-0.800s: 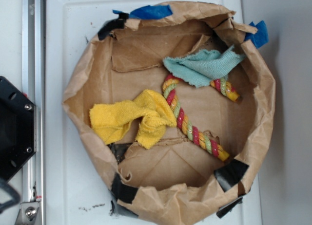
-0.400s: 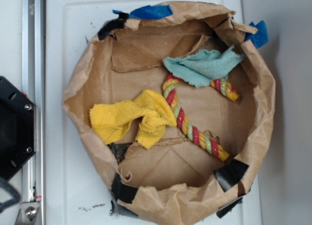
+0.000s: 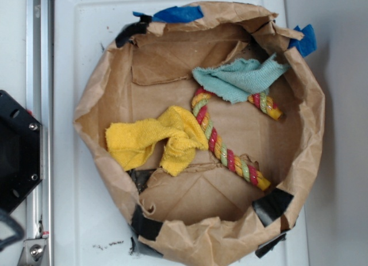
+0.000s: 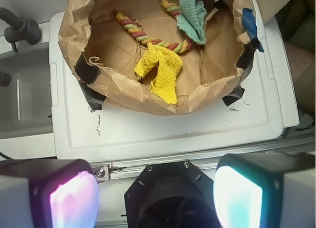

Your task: Grab the yellow cloth.

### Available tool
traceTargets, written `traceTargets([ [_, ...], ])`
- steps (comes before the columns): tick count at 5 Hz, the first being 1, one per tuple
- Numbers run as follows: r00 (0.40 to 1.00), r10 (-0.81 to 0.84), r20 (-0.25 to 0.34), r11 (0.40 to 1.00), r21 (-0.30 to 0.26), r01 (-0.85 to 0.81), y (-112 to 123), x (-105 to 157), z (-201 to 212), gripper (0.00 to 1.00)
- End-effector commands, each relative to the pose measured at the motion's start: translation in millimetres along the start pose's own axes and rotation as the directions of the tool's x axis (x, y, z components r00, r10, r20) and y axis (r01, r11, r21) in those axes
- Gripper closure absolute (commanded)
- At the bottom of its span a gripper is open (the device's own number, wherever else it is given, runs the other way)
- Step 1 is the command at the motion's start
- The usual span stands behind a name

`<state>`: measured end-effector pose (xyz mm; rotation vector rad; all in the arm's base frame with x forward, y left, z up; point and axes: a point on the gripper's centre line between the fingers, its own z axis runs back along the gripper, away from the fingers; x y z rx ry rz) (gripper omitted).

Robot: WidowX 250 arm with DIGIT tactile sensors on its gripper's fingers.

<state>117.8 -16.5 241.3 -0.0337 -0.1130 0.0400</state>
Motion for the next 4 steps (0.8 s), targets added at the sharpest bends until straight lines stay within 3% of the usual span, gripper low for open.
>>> traceTargets([
  [1,1.0,-0.002,0.009,1.0,-0.002,0.002,0,2,3,0.0],
  [2,1.0,-0.002,0.009,1.0,-0.002,0.002,0,2,3,0.0],
  [4,0.994,0.101,0.05,0.994,-0.036,-0.1,12,71,-15,0.0],
])
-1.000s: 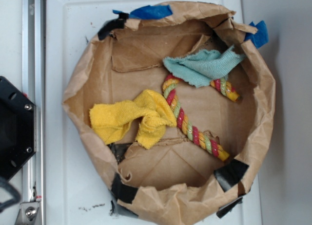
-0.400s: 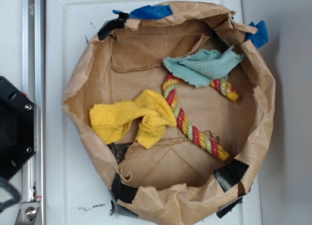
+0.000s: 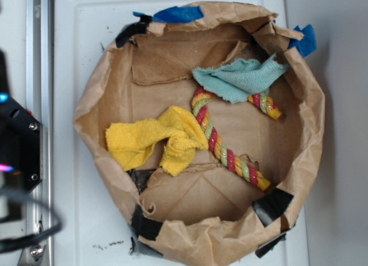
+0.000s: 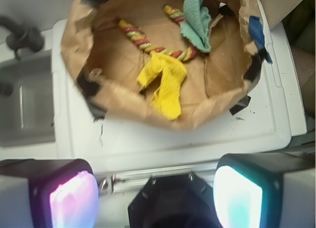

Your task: Grab the yellow cloth.

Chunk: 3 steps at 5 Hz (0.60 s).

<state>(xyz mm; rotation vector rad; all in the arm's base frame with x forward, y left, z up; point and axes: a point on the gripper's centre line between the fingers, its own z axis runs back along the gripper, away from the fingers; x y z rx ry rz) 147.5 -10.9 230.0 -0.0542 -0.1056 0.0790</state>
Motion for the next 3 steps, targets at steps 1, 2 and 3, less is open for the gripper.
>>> traceTargets([
  [1,0.996,0.055,0.068,0.997,-0.057,-0.052,4,63,-16,0.0],
  [2,0.997,0.025,0.068,0.998,-0.057,-0.021,1,77,-36,0.0],
  [3,0.998,-0.023,0.066,0.997,-0.074,0.028,0,88,-75,0.0],
])
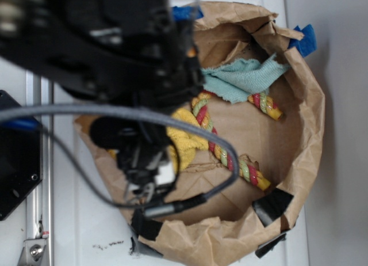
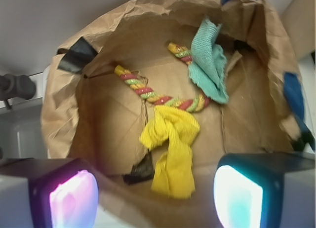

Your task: Grab the yellow cloth.

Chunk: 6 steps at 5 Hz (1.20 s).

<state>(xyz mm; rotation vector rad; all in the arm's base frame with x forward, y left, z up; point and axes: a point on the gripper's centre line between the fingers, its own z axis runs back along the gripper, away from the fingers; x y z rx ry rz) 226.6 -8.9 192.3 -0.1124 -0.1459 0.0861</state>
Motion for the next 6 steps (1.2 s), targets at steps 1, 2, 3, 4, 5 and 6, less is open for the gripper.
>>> traceTargets([
  [1,0.999,-0.053,-0.012,0.999,-0.008,0.053,11,12,-70,0.0],
  [2,0.998,-0.046,-0.046,0.999,-0.013,0.045,16,11,-98,0.0],
  [3,0.992,-0.087,-0.086,0.996,-0.014,0.087,8,9,-120,0.0],
  [4,0.982,-0.118,-0.147,0.993,-0.023,0.116,3,0,-144,0.0],
  [5,0.979,-0.093,-0.184,0.996,-0.02,0.09,2,-15,-159,0.0],
  [6,0.982,-0.055,-0.178,0.998,-0.022,0.051,9,-6,-158,1.0],
])
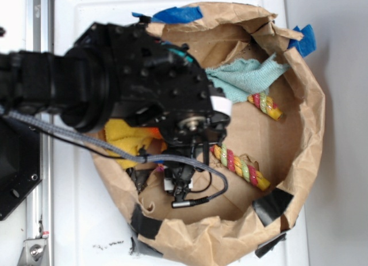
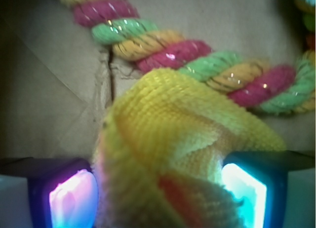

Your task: Grab the yellow cloth.

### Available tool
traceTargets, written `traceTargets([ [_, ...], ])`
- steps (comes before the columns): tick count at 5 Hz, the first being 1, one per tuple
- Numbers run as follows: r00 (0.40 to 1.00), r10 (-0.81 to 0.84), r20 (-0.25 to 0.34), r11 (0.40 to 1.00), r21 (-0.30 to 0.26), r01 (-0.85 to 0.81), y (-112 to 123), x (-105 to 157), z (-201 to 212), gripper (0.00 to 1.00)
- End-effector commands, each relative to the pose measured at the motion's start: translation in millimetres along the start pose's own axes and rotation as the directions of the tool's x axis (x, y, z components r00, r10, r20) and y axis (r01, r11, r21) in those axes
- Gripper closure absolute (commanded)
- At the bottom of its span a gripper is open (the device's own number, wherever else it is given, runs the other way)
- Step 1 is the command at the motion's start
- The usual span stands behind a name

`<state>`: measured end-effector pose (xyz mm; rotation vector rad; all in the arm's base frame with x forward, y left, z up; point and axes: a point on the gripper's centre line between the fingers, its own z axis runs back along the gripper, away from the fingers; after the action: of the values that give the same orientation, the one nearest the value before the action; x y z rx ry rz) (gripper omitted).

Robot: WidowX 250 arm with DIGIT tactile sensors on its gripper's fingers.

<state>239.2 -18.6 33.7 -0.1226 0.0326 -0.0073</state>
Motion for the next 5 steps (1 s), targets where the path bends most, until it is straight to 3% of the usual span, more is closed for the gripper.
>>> traceTargets([
  [1,0.999,0.024,0.021,1.0,-0.009,-0.024,2,3,7,1.0],
  [2,0.996,0.014,0.088,1.0,-0.005,-0.014,4,6,28,1.0],
  [4,0.965,0.014,0.26,1.0,0.016,-0.019,-2,-13,92,1.0],
  [5,0.952,0.076,0.297,0.996,0.029,-0.088,-2,-26,136,1.0],
])
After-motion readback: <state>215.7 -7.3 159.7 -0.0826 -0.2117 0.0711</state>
